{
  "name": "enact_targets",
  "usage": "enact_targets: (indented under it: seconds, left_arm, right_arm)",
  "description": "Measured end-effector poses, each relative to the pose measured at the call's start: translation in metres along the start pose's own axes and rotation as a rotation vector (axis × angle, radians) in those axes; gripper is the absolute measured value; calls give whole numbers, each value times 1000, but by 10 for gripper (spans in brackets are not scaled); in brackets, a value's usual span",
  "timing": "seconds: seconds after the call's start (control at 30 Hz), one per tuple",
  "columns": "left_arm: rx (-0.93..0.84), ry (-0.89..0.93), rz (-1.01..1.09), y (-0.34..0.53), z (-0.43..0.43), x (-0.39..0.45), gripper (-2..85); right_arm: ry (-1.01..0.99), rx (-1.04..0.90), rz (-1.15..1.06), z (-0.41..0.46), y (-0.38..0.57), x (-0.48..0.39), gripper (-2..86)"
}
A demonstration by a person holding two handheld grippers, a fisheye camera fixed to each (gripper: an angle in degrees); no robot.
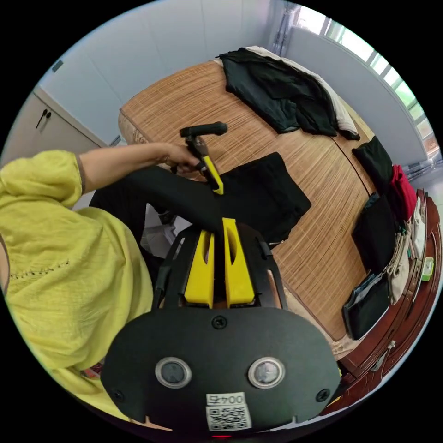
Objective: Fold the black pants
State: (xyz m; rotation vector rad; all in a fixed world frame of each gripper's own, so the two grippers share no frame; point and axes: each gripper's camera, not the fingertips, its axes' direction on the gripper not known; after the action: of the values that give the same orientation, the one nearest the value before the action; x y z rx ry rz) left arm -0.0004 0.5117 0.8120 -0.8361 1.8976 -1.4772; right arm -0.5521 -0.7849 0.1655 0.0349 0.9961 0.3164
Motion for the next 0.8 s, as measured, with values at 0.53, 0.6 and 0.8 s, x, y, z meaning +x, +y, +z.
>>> enact_targets:
  seconds: [0.53,0.6,0.8]
  left_arm:
    - [204,413,-242,75,13,-94,0]
    - [219,413,-250,82,15,-95,0]
    - [259,401,-247,105,19,-92,0]
  right_arm:
    - [-154,-261,234,236,-86,275,44]
    - [-186,-274,281,266,-79,288,60]
    - [-418,27,536,290,2,332,81]
